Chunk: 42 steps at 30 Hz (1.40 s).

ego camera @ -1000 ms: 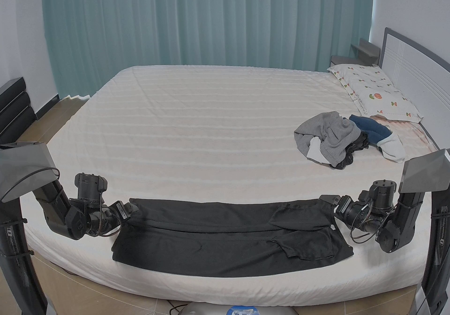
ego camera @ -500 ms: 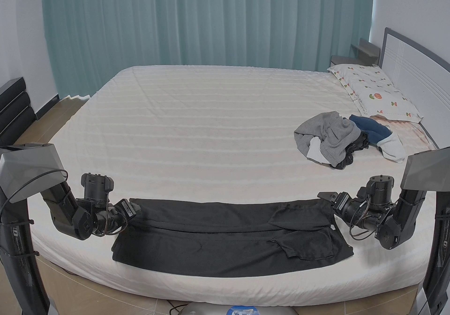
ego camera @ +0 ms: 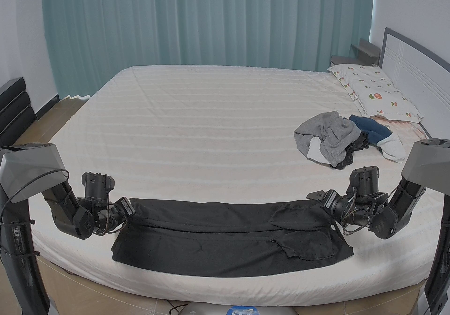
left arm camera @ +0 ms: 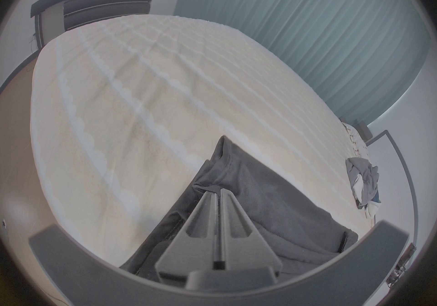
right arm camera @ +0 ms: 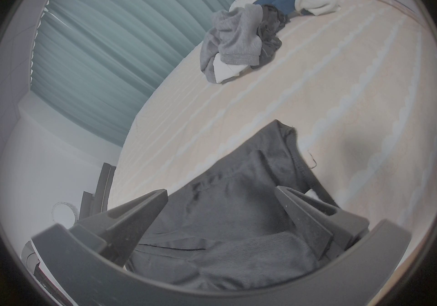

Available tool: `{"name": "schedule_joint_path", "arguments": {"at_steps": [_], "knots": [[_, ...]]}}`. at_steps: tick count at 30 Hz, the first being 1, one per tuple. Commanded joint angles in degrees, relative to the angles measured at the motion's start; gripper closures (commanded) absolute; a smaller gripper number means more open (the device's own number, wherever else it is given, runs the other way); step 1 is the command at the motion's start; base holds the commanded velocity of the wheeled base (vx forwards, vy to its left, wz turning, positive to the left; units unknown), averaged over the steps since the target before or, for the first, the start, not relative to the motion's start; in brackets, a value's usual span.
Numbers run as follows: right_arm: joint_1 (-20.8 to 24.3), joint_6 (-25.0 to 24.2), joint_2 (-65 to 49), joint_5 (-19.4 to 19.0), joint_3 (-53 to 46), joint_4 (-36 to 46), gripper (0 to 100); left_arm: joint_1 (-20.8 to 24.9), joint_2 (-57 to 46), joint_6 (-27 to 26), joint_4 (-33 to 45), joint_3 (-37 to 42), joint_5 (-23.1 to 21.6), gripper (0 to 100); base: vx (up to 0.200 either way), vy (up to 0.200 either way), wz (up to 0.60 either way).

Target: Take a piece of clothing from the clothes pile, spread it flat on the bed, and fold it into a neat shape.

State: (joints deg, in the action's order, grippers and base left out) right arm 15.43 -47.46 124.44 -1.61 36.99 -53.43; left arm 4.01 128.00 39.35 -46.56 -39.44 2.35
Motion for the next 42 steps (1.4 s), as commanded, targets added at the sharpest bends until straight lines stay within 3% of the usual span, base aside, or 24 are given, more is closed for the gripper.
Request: {"name": "schedule_joint_path", "arguments": {"at_steps": [1,10,13,16,34,35,42], "knots": [[2.2,-1.1,-3.8,2.1,-0.2,0.3,0,-0.1,-0.2,0.0,-2.6,0.3,0.5,100,0.0,0.0,0.0],[4.0,-1.8,-7.5,2.5,-5.0,3.8,0,-0.1,-0.2,0.0,-4.0,0.6,0.5,100,0.0,0.0,0.0],[6.4,-5.8,-6.3,2.5,-6.6,4.7,0,-0.1,-0.2,0.0,-4.1,0.7,0.5,100,0.0,0.0,0.0],[6.7,-6.8,-5.3,2.5,-6.4,5.2,0,-0.1,-0.2,0.0,-4.1,0.8,0.5,100,0.0,0.0,0.0],[6.2,-11.6,2.7,5.3,3.0,12.1,0,-0.2,-0.7,0.1,-4.3,0.7,0.5,100,0.0,0.0,0.0],[6.1,-12.1,3.4,6.1,4.0,12.4,100,-0.1,-0.7,0.1,-4.3,0.7,0.5,100,0.0,0.0,0.0],[6.1,-12.0,3.9,6.5,3.5,13.4,100,-0.2,-0.7,0.2,-4.3,0.7,0.5,100,0.0,0.0,0.0]]}}
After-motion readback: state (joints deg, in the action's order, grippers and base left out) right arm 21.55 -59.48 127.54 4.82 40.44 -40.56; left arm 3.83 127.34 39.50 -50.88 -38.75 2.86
